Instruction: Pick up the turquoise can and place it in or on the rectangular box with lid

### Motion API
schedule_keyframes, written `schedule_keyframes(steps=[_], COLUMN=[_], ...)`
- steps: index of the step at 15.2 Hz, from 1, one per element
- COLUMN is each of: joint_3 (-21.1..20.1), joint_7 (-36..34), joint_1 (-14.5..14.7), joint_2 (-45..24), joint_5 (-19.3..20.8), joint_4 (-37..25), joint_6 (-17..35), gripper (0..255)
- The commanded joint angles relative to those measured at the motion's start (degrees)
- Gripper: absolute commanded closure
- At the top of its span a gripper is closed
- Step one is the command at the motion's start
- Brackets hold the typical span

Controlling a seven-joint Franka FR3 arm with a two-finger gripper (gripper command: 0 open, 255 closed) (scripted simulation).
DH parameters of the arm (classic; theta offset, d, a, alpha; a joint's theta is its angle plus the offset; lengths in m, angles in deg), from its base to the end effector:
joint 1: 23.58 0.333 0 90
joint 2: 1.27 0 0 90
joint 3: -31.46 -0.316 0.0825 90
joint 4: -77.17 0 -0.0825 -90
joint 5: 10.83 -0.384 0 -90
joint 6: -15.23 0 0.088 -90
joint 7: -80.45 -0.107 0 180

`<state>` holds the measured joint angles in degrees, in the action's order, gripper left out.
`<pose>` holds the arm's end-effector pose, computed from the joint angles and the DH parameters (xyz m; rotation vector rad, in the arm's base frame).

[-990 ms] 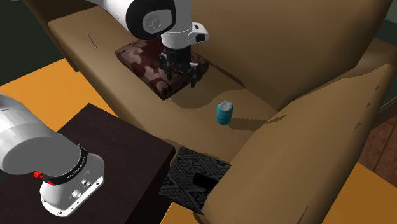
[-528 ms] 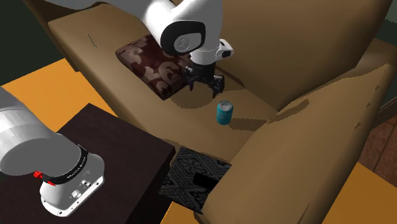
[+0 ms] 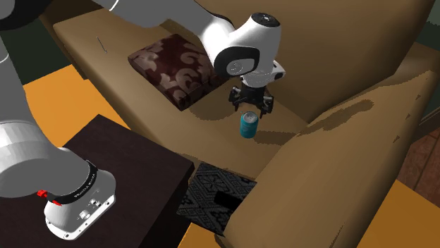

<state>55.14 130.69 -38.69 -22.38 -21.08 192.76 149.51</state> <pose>0.4736 -0.3675 0.2820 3.1280 0.1541 -0.0242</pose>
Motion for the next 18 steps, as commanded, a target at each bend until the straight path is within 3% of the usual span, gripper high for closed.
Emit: schedule_keyframes(steps=[1, 8, 16, 17, 18], joint_3=[-0.5, -1.8, -1.8, -1.8, -1.8], joint_7=[1.6, 2.9, 2.9, 2.9, 2.9], joint_1=[-1.2, -2.2, -2.2, -2.2, -2.2], joint_2=[-2.6, -6.2, -6.2, -6.2, -6.2], joint_5=[-1.3, -3.3, -3.3, -3.3, -3.3], joint_4=[-1.8, -1.4, -1.4, -1.4, -1.4], joint_6=[0.6, 4.4, 4.4, 4.4, 4.4], gripper=[0, 0, 0, 255, 255])
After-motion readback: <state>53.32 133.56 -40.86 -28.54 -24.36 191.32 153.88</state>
